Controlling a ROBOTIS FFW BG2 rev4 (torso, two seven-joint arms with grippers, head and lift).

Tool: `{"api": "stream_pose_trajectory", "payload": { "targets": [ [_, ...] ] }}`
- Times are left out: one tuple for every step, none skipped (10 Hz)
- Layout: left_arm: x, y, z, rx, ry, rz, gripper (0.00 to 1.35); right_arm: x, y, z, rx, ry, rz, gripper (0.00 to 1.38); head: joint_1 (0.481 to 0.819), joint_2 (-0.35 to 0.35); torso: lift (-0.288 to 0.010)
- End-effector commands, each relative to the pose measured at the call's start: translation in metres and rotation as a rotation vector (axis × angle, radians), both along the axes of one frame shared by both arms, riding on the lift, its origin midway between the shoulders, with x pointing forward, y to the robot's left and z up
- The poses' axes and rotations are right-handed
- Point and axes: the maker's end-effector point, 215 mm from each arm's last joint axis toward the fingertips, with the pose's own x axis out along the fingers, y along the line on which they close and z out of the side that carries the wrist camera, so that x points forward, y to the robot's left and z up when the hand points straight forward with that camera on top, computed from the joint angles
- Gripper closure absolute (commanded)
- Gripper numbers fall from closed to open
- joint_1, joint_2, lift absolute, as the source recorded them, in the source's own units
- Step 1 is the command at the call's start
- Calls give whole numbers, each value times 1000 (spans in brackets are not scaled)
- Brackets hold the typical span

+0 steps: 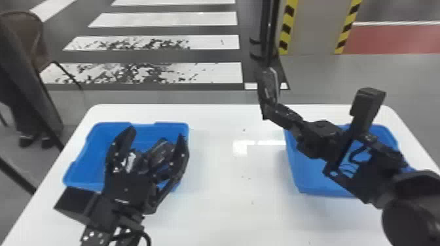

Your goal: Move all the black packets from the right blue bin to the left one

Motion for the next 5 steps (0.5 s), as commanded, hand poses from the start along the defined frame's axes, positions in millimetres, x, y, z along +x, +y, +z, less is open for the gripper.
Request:
{"api": "stream_pose_trajectory", "payload": {
  "targets": [
    [0, -3, 3, -8, -9, -7, 130, -7, 29, -18, 46, 3, 46, 1111, 695, 90, -140],
    [1, -4, 2, -11, -9, -8, 130, -11, 46, -26, 78, 15, 84, 1111, 695, 118, -140],
    [1, -6, 0, -16, -1, -12, 130, -23, 72, -26, 95, 23, 136, 1111, 695, 139, -140],
    [2, -9, 0, -10, -1, -20, 133, -39, 102, -28, 108, 38, 201, 1111, 695, 166, -140],
    [4, -13, 1, 8, -7, -25, 136, -55, 128, -33, 127, 65, 259, 1111, 695, 179, -140]
  ]
}}
